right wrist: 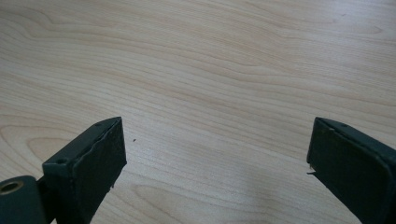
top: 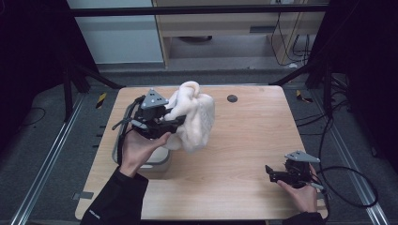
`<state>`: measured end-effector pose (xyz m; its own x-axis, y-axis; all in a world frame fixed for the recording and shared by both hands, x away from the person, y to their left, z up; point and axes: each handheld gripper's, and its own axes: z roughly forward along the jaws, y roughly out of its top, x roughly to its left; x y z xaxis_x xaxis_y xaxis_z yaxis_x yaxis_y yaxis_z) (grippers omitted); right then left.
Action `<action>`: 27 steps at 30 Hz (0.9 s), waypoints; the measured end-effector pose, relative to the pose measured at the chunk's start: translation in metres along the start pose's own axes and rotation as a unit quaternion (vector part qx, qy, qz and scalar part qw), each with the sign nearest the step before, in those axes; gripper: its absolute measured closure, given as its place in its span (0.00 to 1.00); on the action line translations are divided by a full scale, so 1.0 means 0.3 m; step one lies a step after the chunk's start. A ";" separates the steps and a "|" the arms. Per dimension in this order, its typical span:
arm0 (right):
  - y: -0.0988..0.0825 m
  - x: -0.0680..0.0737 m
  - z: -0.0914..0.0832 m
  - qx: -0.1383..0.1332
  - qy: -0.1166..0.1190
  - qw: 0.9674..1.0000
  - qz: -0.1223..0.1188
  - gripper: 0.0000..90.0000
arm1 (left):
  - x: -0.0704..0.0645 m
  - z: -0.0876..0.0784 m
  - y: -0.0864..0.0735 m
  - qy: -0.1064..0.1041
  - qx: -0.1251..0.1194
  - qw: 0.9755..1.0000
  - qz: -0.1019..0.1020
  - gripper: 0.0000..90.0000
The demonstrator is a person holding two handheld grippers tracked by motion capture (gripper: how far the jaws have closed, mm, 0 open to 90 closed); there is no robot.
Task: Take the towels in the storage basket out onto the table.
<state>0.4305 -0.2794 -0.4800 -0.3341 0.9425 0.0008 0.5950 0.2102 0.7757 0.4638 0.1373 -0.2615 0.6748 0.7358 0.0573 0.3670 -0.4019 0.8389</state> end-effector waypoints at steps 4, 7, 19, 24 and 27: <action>-0.001 0.003 0.001 0.001 0.000 1.000 0.002 0.06 | -0.021 0.040 -0.009 -0.006 0.007 1.000 0.002 0.65; -0.001 0.003 0.002 0.003 -0.002 1.000 0.001 0.06 | -0.034 0.060 -0.013 -0.009 0.008 1.000 0.004 0.65; -0.002 0.002 0.001 0.005 -0.007 1.000 -0.004 0.07 | -0.095 0.207 -0.064 -0.036 0.032 0.999 0.005 0.65; -0.005 0.004 0.005 0.006 -0.012 1.000 -0.009 0.07 | -0.117 0.269 -0.095 -0.049 0.041 0.998 0.003 0.65; -0.006 0.000 0.005 0.006 -0.016 1.000 -0.011 0.07 | -0.133 0.307 -0.115 -0.054 0.050 0.997 0.007 0.65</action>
<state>0.4305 -0.2794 -0.4822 -0.3238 0.9455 -0.0354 0.5975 0.2334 0.7672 0.4832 0.0715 -0.3427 0.7433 0.6689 0.0053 0.4160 -0.4684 0.7794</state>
